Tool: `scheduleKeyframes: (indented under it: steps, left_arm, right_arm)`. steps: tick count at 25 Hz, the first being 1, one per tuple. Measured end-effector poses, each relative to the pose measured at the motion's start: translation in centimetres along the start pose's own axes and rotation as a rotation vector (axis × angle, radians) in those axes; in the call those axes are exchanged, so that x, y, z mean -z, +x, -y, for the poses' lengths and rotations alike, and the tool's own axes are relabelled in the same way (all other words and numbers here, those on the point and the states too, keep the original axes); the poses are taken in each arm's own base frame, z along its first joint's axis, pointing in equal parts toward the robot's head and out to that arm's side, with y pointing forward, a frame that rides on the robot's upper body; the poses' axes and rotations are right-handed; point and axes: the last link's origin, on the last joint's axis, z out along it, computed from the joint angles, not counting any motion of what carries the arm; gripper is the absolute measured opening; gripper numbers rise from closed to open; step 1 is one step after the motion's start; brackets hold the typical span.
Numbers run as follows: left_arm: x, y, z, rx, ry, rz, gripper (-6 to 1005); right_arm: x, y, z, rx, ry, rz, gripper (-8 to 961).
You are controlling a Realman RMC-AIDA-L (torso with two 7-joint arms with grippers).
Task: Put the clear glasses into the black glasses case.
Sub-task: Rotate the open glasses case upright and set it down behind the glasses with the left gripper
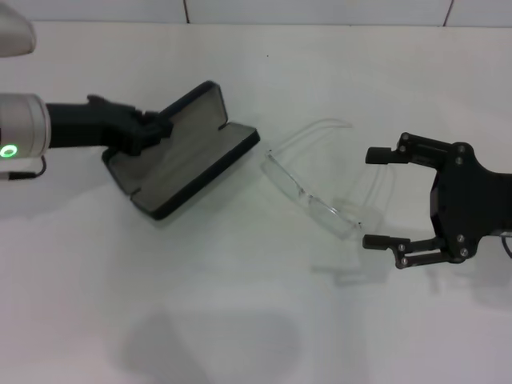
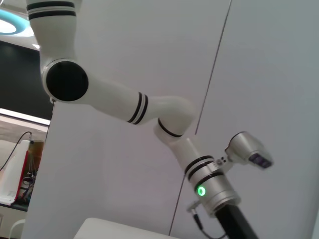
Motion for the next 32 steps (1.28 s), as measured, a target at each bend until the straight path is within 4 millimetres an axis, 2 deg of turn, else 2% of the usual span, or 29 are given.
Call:
scheduleKeyframes:
  steps: [2, 8, 15, 22, 28, 32]
  left_arm:
    - [-0.2, 0.6, 0.0, -0.056, 0.004, -0.023, 211]
    - [-1.7, 2.9, 0.1, -0.214, 0.013, -0.063, 211]
    - [-4.1, 3.5, -0.2, -0.337, -0.009, -0.043, 211]
    - [-4.7, 4.3, -0.7, -0.412, -0.026, -0.043, 211]
    - [-5.7, 4.2, -1.1, -0.448, -0.047, -0.033, 211]
    - [-6.4, 4.2, -2.1, -0.495, -0.094, -0.005, 212]
  right_arm:
    - [0.0, 0.1, -0.2, 0.001, 0.001, 0.001, 856]
    - [0.0, 0.4, -1.1, 0.014, 0.020, 0.012, 854]
    - [0.0, 0.8, -1.9, 0.046, 0.041, 0.011, 853]
    - [0.0, 1.0, -1.9, 0.042, 0.051, 0.003, 852]
    - [0.1, 1.2, -2.0, 0.050, 0.056, -0.002, 851]
    - [0.1, 1.2, -2.0, 0.050, 0.056, -0.004, 850]
